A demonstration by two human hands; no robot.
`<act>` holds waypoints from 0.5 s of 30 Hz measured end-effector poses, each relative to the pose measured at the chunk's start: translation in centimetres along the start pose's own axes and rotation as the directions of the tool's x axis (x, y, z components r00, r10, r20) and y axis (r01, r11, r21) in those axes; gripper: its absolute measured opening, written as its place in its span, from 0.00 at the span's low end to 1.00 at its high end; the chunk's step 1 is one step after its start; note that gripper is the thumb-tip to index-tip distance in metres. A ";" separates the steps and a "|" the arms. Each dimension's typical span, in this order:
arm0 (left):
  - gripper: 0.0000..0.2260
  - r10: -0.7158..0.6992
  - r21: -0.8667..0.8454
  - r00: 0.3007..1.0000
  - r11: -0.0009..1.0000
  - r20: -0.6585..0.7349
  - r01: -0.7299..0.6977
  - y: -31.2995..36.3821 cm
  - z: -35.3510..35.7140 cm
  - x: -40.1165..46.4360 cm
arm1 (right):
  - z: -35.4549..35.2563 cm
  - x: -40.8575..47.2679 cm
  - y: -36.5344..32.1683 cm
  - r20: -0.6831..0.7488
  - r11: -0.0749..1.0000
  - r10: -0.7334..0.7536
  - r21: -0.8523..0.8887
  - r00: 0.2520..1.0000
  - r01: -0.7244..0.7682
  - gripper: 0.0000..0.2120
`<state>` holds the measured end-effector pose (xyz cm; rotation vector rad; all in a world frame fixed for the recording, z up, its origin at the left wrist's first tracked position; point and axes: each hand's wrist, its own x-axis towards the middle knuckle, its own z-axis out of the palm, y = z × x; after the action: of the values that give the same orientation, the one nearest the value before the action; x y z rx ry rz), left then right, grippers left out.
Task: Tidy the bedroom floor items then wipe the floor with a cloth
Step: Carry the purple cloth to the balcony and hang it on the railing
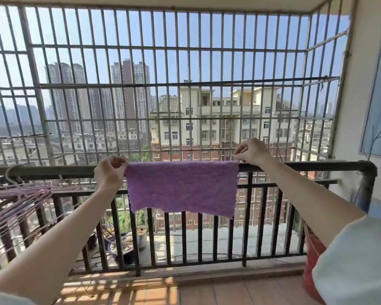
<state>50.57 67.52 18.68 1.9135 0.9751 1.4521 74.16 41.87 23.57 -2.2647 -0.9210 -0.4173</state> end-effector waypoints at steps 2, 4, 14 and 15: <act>0.08 0.002 -0.001 1.000 1.000 0.014 -0.002 -0.1 -0.2 0.0 | -0.2 -0.1 0.3 0.004 0.999 -0.006 -0.047 1.000 0.006 0.03; 0.08 0.015 0.008 0.999 1.000 0.028 -0.015 0.0 -0.5 0.1 | -0.6 -0.1 0.5 0.020 0.997 -0.021 -0.072 1.000 0.022 0.03; 0.04 0.111 -0.405 0.873 0.908 0.475 0.105 3.9 -3.3 -3.8 | -2.5 -5.9 -1.3 0.076 0.907 -0.210 0.388 0.975 0.165 0.09; 0.05 0.139 -0.435 0.856 0.894 0.498 0.108 4.3 -3.9 -5.0 | -2.6 -7.1 -1.4 0.090 0.877 -0.220 0.455 0.971 0.156 0.08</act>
<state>46.98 60.95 20.22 1.8051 0.3272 0.9613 68.08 37.31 22.51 -1.8058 -1.1812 -0.1101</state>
